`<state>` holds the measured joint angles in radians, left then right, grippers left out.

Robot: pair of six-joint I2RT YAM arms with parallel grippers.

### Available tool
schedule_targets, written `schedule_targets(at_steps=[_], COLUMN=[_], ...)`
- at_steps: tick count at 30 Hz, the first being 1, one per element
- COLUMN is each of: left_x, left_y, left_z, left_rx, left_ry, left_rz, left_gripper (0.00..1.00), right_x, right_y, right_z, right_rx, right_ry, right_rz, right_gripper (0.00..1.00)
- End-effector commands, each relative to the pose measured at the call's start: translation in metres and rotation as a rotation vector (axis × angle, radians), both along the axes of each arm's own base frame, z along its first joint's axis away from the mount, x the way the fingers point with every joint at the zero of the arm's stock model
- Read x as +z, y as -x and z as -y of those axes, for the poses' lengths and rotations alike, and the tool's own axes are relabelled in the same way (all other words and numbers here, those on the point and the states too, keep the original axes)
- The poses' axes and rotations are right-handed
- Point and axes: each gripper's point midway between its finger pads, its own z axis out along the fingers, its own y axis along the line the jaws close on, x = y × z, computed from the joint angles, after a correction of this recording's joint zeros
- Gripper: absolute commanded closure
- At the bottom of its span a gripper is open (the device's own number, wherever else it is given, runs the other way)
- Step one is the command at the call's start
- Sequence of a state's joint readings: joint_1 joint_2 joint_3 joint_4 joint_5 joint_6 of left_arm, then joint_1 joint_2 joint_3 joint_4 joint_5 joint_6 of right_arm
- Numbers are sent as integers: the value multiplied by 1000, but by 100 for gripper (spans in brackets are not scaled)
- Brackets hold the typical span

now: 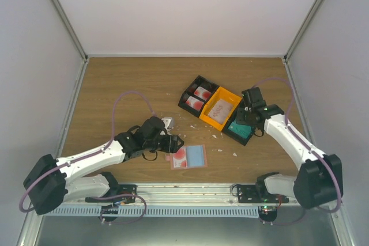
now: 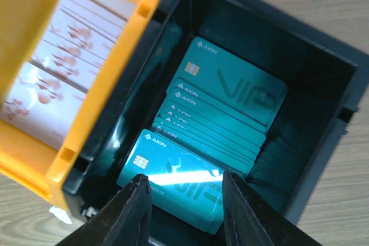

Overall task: Put the credit cards into the card holder
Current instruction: Adjust the storage box at the center of the board.

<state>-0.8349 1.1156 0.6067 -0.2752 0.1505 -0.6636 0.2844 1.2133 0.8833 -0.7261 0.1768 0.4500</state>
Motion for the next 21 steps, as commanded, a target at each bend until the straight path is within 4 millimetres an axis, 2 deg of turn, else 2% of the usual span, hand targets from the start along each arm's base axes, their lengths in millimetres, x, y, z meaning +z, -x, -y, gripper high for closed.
schedule_targets(at_steps=[1, 6, 16, 21], left_x=[15, 13, 33, 34], left_y=[-6, -1, 2, 0], left_z=[15, 15, 21, 27], left_rx=[-41, -62, -113, -130], left_ry=[73, 84, 112, 110], left_rz=[41, 33, 66, 48], left_gripper=[33, 33, 32, 32], right_x=[-21, -32, -67, -62], right_y=[-5, -13, -25, -38], right_z=[-2, -6, -21, -37], right_rx=[13, 27, 50, 115], right_ry=[1, 3, -35, -90], right_rz=[-51, -82, -178, -147], right_gripper=[66, 71, 71, 72])
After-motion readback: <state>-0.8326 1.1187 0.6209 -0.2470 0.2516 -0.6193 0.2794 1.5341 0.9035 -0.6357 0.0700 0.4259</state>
